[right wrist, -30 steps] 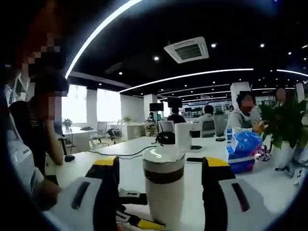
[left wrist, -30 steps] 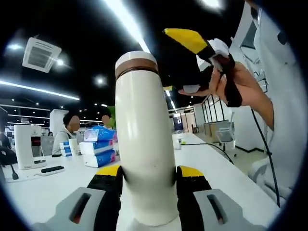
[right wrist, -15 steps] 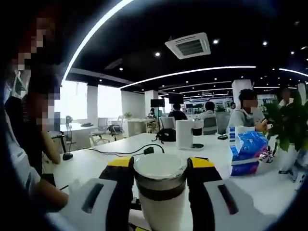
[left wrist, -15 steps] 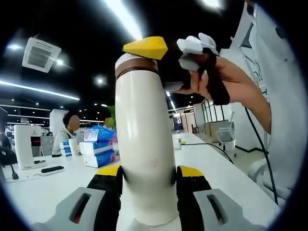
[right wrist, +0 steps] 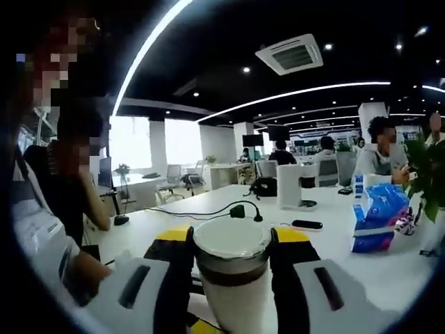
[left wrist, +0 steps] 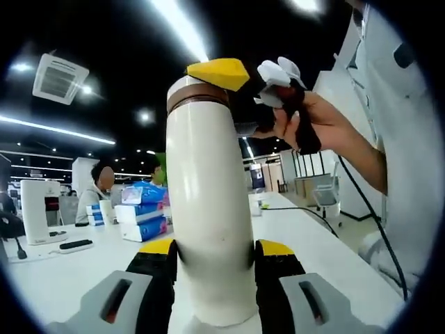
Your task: Grasp the water cup twist off the cup lid place the cup lid on the table
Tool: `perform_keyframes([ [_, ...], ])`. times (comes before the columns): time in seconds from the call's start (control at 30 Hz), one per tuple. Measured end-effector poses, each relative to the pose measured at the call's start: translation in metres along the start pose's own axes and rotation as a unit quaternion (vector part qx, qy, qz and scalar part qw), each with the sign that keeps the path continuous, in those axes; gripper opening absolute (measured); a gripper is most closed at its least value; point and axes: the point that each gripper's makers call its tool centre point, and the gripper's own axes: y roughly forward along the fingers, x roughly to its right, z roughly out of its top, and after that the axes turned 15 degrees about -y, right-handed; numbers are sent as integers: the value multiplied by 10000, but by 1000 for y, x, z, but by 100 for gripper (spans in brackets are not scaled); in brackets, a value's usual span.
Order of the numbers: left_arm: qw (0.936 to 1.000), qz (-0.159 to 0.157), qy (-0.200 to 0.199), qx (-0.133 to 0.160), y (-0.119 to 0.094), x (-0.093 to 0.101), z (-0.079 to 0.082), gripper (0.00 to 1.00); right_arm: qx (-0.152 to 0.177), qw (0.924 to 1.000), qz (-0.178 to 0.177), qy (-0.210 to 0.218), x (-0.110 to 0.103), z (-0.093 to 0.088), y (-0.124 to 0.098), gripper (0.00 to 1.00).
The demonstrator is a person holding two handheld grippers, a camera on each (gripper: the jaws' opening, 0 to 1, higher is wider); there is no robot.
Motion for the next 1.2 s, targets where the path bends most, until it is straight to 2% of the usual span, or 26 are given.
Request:
perform_keyframes([
  [0.1,10000,11,-28,7,0,-1,0,45,101,9996,262,-27,-2,0,2,45],
  [0.27,10000,47,-23,11,0,-2,0,45,71,9980,632,-47,-2,-1,4,45],
  [0.5,10000,40,-10,8,0,-2,-1,45,288,9918,1239,-93,-7,-1,2,45],
  [0.7,10000,32,-45,13,0,-3,-1,45,502,9820,1818,-86,-10,0,2,45],
  [0.83,10000,46,-78,20,0,-1,-1,45,508,9748,2170,-124,-13,1,3,45],
  [1.0,9999,56,-137,32,0,-2,-1,45,614,9665,2491,-52,-12,2,5,45],
  [1.1,9999,59,-154,40,0,-2,0,45,730,9594,2723,-38,-14,2,6,45],
  [1.2,9999,46,-129,39,0,-1,-1,45,857,9487,3043,-85,-17,3,3,45],
])
